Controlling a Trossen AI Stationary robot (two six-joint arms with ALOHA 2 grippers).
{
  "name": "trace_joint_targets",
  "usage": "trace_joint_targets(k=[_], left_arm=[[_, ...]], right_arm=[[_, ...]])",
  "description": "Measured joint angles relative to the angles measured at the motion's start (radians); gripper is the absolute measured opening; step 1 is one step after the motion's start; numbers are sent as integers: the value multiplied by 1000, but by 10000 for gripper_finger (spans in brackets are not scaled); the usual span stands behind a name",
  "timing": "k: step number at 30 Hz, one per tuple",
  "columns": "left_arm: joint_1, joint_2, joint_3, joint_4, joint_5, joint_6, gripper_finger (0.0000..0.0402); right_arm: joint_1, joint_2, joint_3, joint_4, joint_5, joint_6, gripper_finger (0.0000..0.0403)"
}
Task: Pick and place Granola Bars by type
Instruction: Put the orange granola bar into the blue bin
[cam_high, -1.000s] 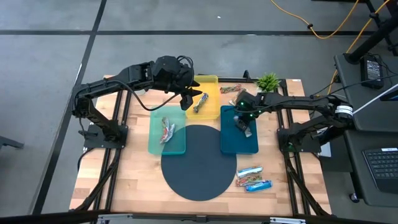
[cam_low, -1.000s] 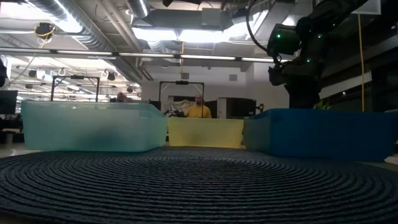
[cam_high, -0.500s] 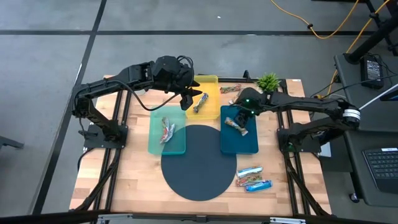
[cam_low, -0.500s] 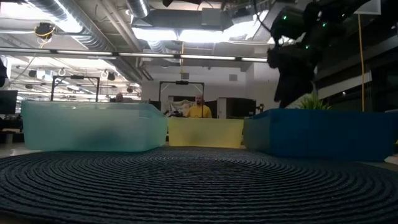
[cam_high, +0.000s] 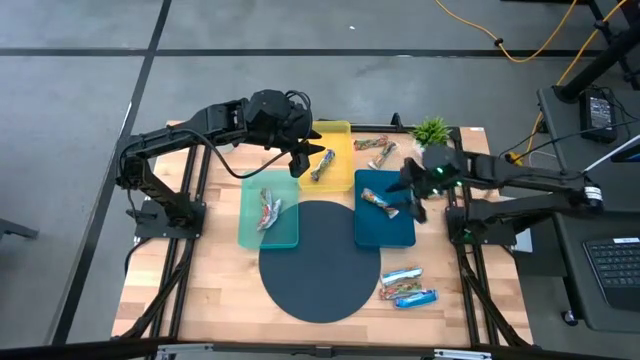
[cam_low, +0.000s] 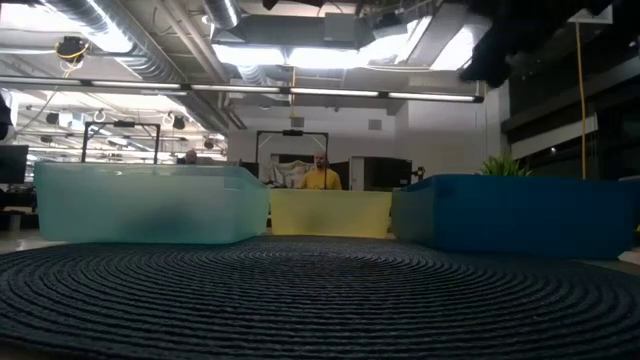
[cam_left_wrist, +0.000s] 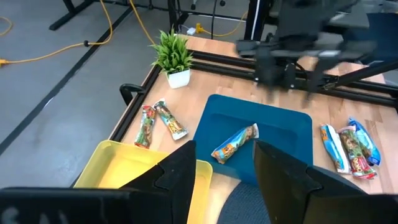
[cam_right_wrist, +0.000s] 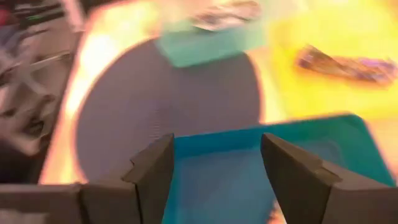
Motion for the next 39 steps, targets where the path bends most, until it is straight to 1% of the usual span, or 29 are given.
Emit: trace_joint_targets(k=[4, 9, 16, 20, 23, 26, 32, 39], left_arm=[[0, 0, 0, 0, 0, 16, 151], [0, 0, 0, 0, 0, 16, 148], [0, 0, 0, -5, 0, 16, 148], [0, 0, 0, -16, 0, 16, 146], [0, 0, 0, -43, 0, 16, 145], [0, 0, 0, -79, 0, 16, 145], [-9, 0, 0, -112, 1, 7, 144], [-53, 0, 0, -112, 4, 7, 144]], right_arm=[[135, -68, 1, -4, -17, -16, 241], [310, -75, 2, -41, 50, 95, 241], [535, 16, 2, -32, 190, 252, 241], [636, 109, 2, -16, 219, 357, 233], [693, 178, 2, -8, 220, 431, 221], [729, 233, 31, -6, 229, 501, 211], [784, 299, 66, -4, 233, 620, 210], [853, 351, 67, -44, 230, 734, 212]])
